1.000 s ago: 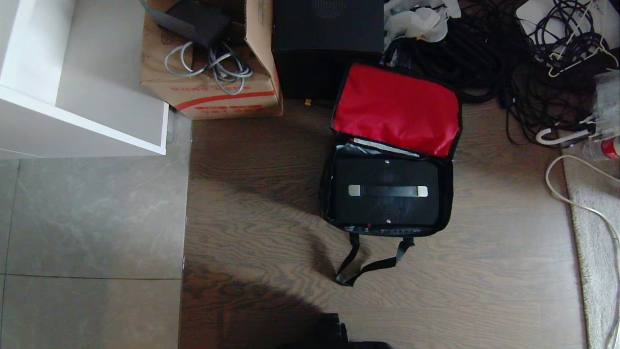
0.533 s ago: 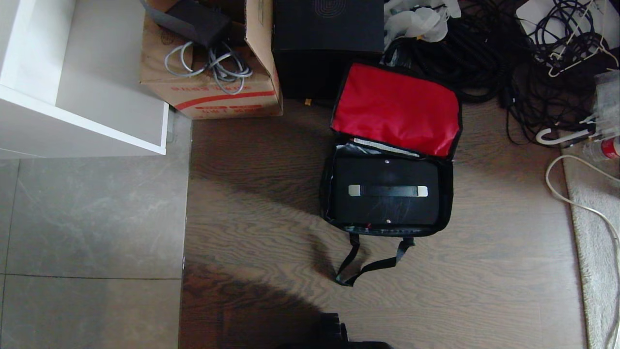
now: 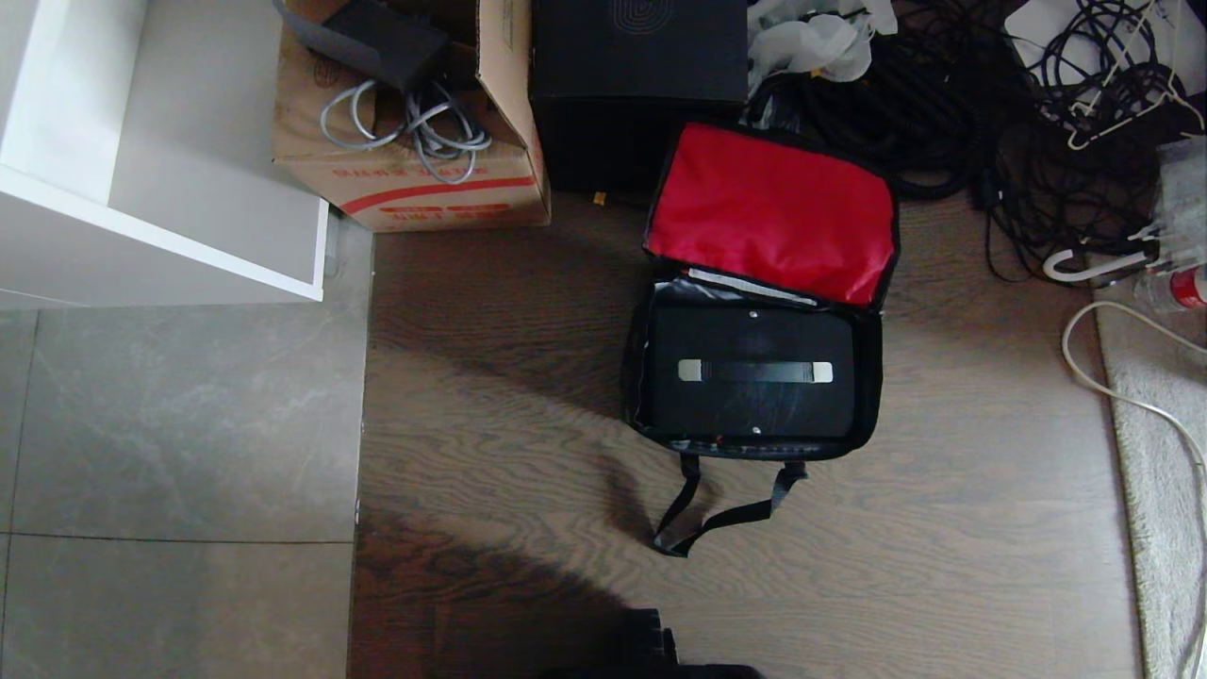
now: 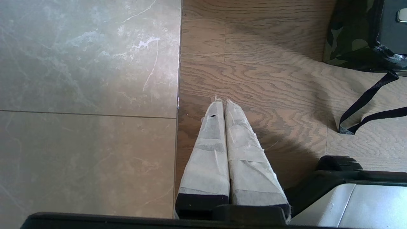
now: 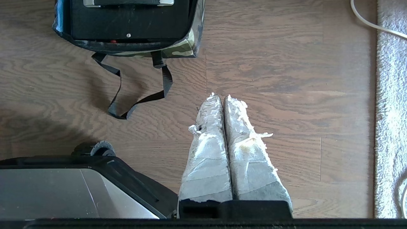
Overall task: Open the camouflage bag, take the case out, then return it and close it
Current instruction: Grip the handle
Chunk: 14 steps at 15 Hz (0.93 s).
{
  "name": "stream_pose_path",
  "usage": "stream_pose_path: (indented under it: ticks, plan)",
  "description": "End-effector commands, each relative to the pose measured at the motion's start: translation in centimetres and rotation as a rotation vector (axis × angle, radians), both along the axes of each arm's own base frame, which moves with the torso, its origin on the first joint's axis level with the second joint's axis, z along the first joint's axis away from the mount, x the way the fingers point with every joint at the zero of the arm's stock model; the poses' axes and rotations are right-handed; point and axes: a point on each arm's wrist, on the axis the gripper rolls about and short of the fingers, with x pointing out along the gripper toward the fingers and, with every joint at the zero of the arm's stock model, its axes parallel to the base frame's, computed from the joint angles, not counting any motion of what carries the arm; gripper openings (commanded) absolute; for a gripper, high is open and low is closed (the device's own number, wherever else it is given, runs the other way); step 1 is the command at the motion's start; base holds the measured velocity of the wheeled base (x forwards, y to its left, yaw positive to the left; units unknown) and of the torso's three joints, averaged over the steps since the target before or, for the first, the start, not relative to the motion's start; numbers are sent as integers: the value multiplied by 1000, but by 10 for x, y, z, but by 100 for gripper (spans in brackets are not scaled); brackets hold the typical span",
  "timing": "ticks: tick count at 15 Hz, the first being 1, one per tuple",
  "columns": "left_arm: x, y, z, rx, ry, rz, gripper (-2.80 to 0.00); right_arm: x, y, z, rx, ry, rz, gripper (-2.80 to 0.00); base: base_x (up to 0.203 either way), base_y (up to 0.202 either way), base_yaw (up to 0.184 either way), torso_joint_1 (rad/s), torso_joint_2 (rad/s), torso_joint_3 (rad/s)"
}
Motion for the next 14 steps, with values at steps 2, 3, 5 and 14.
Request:
stream_pose_path:
  ticks: [2, 3, 5, 14]
  plan:
    - [0, 0, 0, 0, -2, 0, -280, 0, 0, 0, 1, 3, 0, -280, 0, 0, 0, 0, 0, 0]
    - [0, 0, 0, 0, -2, 0, -280, 0, 0, 0, -1, 3, 2, -280, 0, 0, 0, 0, 0, 0]
    - [0, 0, 0, 0, -1, 0, -280, 0, 0, 0, 1, 5, 2, -280, 0, 0, 0, 0, 0, 0]
    - [0, 0, 0, 3, -1, 0, -280, 0, 0, 0, 0, 5, 2, -280, 0, 0, 0, 0, 0, 0]
